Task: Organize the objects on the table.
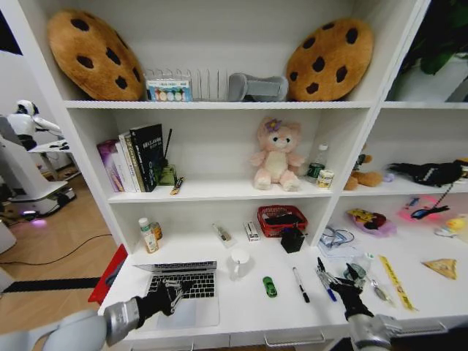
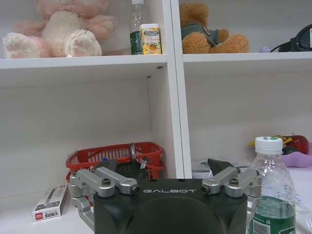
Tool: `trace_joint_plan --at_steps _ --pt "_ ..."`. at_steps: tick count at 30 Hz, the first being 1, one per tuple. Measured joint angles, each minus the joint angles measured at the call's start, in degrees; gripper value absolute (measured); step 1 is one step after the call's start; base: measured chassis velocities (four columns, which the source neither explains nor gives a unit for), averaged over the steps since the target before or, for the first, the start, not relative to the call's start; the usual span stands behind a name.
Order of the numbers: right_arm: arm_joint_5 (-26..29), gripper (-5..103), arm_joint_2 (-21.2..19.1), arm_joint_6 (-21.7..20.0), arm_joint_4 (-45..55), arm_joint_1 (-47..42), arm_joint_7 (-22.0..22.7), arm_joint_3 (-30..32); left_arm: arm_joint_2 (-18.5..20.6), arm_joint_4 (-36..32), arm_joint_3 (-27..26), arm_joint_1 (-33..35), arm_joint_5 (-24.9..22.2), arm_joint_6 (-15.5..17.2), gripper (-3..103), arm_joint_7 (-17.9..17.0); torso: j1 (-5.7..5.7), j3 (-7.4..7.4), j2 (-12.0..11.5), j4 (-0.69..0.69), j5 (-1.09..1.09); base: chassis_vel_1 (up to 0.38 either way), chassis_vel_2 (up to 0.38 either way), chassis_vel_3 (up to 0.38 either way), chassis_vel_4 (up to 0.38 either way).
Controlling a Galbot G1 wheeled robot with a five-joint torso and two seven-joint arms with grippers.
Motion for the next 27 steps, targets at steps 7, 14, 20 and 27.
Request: trace_joint_plan --at_steps 7,14,20,27 --pt "-0.9 100 1.12 0.45 0.09 -1.56 0.0 -0.05 6.48 -3.12 -3.25 -5.18 -7.73 0.63 0 -0.23 -0.01 0.0 0.0 -0.06 0.04 0.0 0.0 0.0 0.0" --pt "-1.37 100 2.73 1.3 0.51 -2.76 -0.07 0.29 14.34 0.53 -3.39 -16.15 -15.93 -0.76 0 1.65 0.0 0.01 0.0 -0.02 0.03 0.0 0.0 0.0 0.0" --pt "-1.86 100 3.35 1.07 0.37 -2.19 -0.08 -0.35 14.68 7.69 -3.14 -15.81 -14.83 -2.43 0 2.79 0.0 0.01 0.0 -0.04 0.02 0.0 0.0 0.0 0.0" --pt "-1.85 100 3.25 0.22 1.35 -1.67 0.02 -0.48 13.25 13.19 -1.65 -13.89 -11.69 -3.67 0 3.6 0.0 0.01 0.0 -0.01 0.02 0.0 0.0 0.0 0.0"
